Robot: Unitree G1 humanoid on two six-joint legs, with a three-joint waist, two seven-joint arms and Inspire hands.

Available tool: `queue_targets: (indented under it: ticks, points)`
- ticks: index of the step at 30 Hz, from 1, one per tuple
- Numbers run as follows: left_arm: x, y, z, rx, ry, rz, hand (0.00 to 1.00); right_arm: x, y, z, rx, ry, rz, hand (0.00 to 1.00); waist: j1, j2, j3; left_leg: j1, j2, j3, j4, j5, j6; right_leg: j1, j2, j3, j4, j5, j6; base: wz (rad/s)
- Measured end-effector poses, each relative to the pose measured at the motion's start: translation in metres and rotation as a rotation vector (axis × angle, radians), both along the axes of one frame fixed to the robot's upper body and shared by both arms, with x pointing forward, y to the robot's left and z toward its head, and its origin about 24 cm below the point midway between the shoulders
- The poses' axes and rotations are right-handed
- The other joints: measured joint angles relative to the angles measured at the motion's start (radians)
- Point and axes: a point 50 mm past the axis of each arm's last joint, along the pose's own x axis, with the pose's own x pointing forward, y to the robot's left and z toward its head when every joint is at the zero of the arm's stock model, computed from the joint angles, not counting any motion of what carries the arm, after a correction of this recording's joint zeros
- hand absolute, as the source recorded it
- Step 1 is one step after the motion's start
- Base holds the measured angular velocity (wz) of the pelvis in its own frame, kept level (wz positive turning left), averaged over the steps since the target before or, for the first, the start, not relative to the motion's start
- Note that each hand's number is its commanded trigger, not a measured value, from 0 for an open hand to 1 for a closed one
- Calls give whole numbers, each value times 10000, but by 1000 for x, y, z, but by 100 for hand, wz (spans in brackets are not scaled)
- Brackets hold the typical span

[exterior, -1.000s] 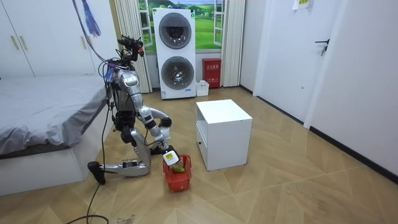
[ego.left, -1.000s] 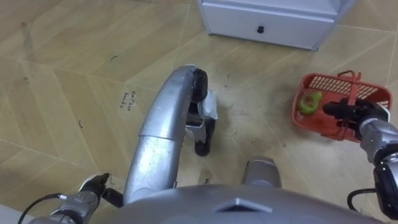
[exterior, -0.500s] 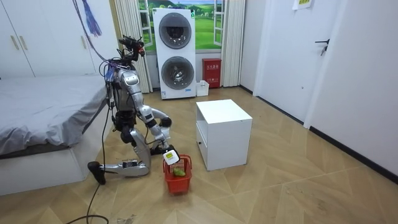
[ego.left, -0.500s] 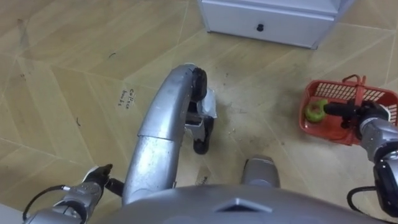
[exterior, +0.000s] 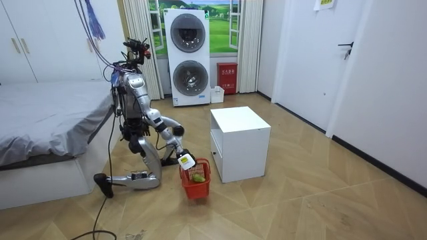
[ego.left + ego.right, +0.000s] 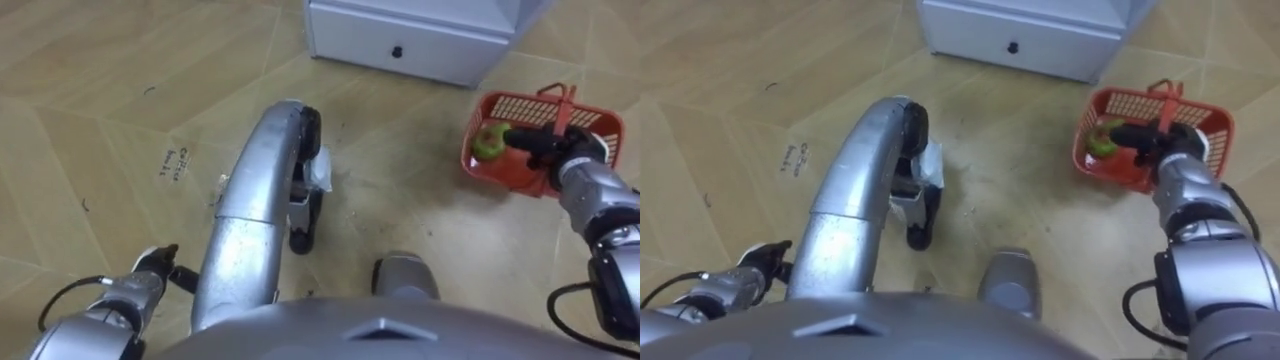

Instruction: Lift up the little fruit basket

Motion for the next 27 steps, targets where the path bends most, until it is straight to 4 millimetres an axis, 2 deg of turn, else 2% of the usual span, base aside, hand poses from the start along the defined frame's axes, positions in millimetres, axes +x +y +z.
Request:
queue_targets:
  ticks: [2, 3, 4, 5, 6, 7, 8, 9, 10, 11, 12, 13, 14, 16, 18, 20, 21, 22, 23, 24, 25, 27]
  points:
    - [8, -1, 2, 71, -247, -33, 0, 11, 6, 10, 124, -636, 189, 100, -38, 96, -59, 68, 132, -58, -65, -79, 218, 267, 410, 134, -632, -566, 79, -11]
    - [8, -1, 2, 78, -255, -27, 0, 13, 7, 12, 136, -733, 253, 100, -15, 139, -66, 145, 231, -59, -138, -121, 312, 270, 483, 191, -837, -592, 88, -32]
    - [7, -3, 1, 73, -265, 30, 0, 16, 11, 15, 134, -887, 423, 100, 41, 228, -81, 383, 353, -59, -428, -166, 394, 250, 542, 318, -1419, -593, 90, -43]
    - [2, -5, -1, 66, -169, 194, 0, 20, 16, 19, 196, -1042, 653, 100, 32, 393, -138, 663, 375, -80, -904, -182, 430, 267, 574, 388, -2228, -593, 91, -45]
    - [-1, -6, -2, 31, -123, 308, 0, 22, 18, 21, 248, -1134, 764, 100, 31, 441, -166, 838, 383, -80, -1215, -173, 449, 290, 580, 421, -2716, -591, 94, -43]
    - [-9, -8, -4, -78, -65, 542, 0, 24, 23, 23, 402, -1278, 920, 100, 14, 519, -198, 1347, 382, -66, -1961, -138, 513, 519, 517, 385, -3971, -570, 131, -46]
    - [-14, -7, -5, -123, -59, 782, 0, 23, 29, 23, 531, -1357, 1089, 100, 0, 520, -229, 1995, 377, -3, -2826, -89, 559, 864, 401, 358, -5375, -370, 257, -47]
    - [-18, -6, -5, -134, -19, 890, 0, 22, 31, 24, 572, -1436, 1217, 100, 20, 535, -250, 2305, 365, -1, -3266, -52, 555, 999, 372, 344, -6039, -119, 299, -47]
    - [-26, -3, -6, -121, 45, 1215, 0, 23, 37, 30, 675, -1778, 1495, 100, 32, 532, -272, 3002, 321, 49, -4237, 82, 591, 1240, 257, 263, -7245, 691, 282, -45]
    - [-36, -1, -7, -51, 277, 1397, 0, 24, 41, 36, 706, -2146, 1742, 100, -13, 524, -299, 3777, 301, 151, -5215, 270, 668, 1426, 132, 204, -8231, 1810, 208, -40]
    - [-38, 0, -7, -22, 325, 1415, 0, 24, 44, 40, 723, -2347, 1856, 100, -24, 527, -312, 4177, 262, 190, -5738, 373, 712, 1542, 74, 162, -8707, 2449, 214, -25]
    - [-42, 2, -6, 43, 341, 1458, 0, 19, 47, 44, 802, -2670, 1969, 100, -102, 549, -428, 4923, 127, 184, -6734, 606, 767, 1683, 104, 161, -9475, 3830, 193, -13]
    - [-43, 4, -5, 203, 285, 1338, 0, 17, 52, 47, 840, -2918, 2138, 100, -205, 559, -469, 5691, -7, 139, -7670, 820, 779, 1826, 155, 136, -10082, 4809, 264, -9]
    - [-41, 8, -3, 380, 159, 1346, 0, 11, 57, 47, 690, -3009, 2429, 100, -301, 569, -495, 6776, -155, 90, -8815, 1059, 783, 1856, 326, 144, -10464, 5333, 381, -10]
    - [-38, 9, -2, 490, 39, 1475, 0, 10, 61, 47, 474, -2919, 2734, 100, -513, 595, -512, 7689, -228, 49, -9641, 1182, 785, 1608, 409, 24, -10317, 5066, 362, -14]
    - [-34, 9, -1, 538, 34, 1489, 0, 13, 67, 59, 411, -3341, 3040, 100, -709, 658, -531, 8601, -261, 42, -10342, 1232, 778, 1164, 455, -268, -10103, 4334, 432, -21]
    - [-34, 8, -2, 523, -5, 1486, 0, 14, 67, 61, 427, -3469, 3096, 100, -734, 660, -537, 8839, -257, 47, -10553, 1276, 771, 1060, 442, -343, -10136, 4063, 455, -26]
    - [-31, 5, -2, 469, -165, 1468, 0, 15, 68, 67, 443, -3728, 3225, 100, -726, 656, -536, 9289, -216, 82, -11015, 1389, 735, 744, 437, -480, -10286, 3530, 466, -33]
    - [-30, 4, -1, 419, -285, 1520, 0, 17, 69, 72, 457, -3950, 3316, 100, -670, 656, -534, 9705, -126, 123, -11473, 1511, 658, 376, 484, -584, -10534, 3175, 466, -32]
    - [-29, 3, -2, 402, -325, 1572, 0, 17, 71, 75, 501, -4055, 3365, 100, -674, 663, -535, 9915, -72, 120, -11694, 1575, 624, 202, 511, -686, -10714, 3046, 431, -30]
    - [-30, 1, -2, 428, -361, 1735, 0, 17, 73, 79, 556, -4262, 3491, 100, -623, 689, -535, 10337, 73, 96, -12147, 1693, 516, -63, 640, -816, -11374, 2787, 350, -22]
    - [-34, 0, -3, 491, -277, 1784, 0, 12, 76, 83, 559, -4482, 3636, 100, -488, 698, -537, 10983, 281, 94, -12747, 1850, 336, -160, 833, -1039, -12958, 2700, 296, -21]
